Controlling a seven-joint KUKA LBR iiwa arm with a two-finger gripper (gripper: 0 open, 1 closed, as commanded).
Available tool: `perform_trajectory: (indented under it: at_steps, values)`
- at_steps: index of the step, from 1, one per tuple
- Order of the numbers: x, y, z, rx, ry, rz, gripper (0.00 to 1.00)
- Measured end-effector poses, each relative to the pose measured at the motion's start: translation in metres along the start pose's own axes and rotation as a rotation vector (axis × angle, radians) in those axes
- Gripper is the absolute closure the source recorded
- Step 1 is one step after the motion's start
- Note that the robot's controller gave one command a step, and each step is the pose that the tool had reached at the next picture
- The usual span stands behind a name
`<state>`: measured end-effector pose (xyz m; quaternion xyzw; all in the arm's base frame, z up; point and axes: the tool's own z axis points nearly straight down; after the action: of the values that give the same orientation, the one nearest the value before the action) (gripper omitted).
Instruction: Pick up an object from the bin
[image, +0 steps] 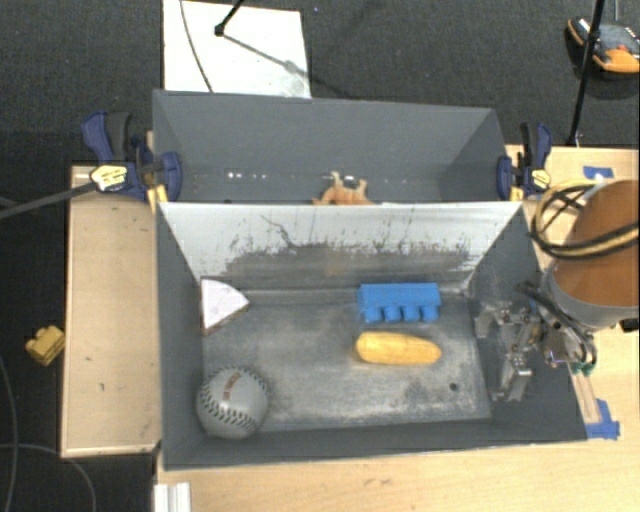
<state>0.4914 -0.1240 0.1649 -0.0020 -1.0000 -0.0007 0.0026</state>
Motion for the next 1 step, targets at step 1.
perform_trajectory:
  at_steps: [1]
  values:
    - [-0.0018, 0.0005, -0.0044, 0.002, -0.008, -0.004, 0.00]
